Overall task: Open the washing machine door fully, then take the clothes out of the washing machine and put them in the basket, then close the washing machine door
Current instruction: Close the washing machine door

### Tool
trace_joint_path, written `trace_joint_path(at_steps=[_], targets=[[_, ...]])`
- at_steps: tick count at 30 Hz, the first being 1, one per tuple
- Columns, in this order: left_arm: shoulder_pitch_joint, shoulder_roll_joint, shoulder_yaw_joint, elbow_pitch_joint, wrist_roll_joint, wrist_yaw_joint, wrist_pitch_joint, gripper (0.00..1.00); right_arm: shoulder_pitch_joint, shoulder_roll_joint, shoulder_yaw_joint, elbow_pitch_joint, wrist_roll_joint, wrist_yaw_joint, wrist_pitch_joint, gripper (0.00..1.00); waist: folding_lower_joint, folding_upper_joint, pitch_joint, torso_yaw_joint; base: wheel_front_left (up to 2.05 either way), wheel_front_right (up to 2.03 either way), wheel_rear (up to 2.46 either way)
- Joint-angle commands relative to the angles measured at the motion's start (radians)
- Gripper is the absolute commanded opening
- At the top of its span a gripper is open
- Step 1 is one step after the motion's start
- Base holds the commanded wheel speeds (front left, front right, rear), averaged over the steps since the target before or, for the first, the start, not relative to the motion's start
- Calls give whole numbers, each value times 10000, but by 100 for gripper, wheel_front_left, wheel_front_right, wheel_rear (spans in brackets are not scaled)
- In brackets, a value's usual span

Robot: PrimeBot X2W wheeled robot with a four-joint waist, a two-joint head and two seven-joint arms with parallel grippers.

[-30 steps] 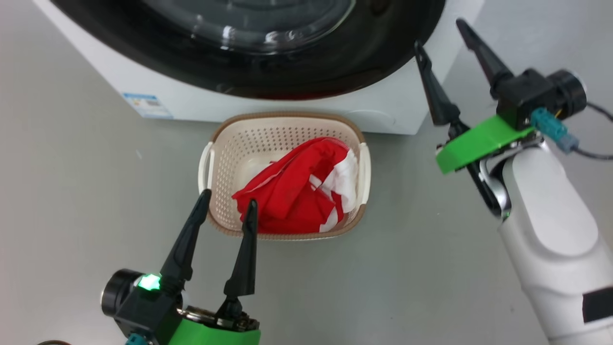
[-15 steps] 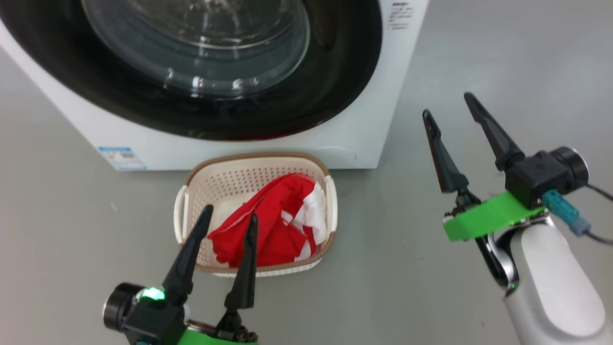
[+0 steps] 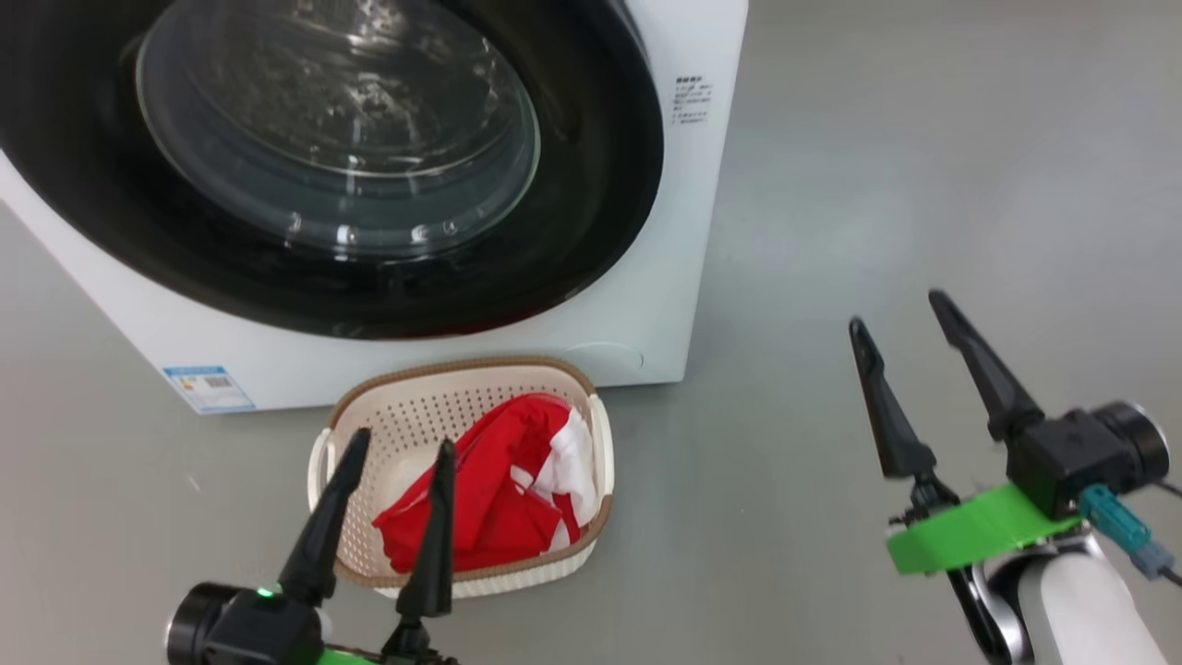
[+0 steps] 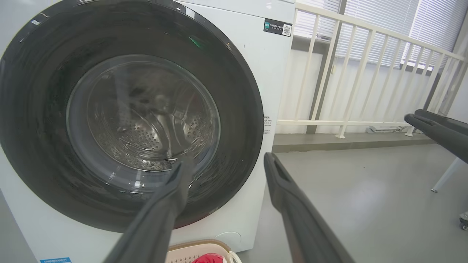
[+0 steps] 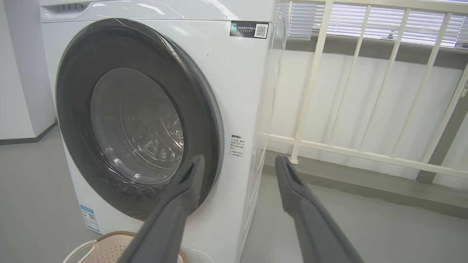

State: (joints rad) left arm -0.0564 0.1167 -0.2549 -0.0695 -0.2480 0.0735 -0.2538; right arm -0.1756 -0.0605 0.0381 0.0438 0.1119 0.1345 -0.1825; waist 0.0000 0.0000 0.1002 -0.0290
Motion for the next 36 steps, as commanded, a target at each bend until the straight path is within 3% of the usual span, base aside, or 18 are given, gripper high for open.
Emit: trace_joint_path(at_steps=[1,21,36], targets=[[32,203,447,-188,9,149,-58,100,277,33,58,-473,-153,-38,102,100,0,0,-296,-98,0,0,0],[1389,815,1048,-275,33,745,-8,100,2990,100,-729,-1990,159,-38,206,100,0,0,-1349,22,0,0,0],[1786,900,1109,-401,0,922,-24,100,4300,102,-1056,-2578,316,-38,233,100,0,0,-1622,-27,0,0,0]])
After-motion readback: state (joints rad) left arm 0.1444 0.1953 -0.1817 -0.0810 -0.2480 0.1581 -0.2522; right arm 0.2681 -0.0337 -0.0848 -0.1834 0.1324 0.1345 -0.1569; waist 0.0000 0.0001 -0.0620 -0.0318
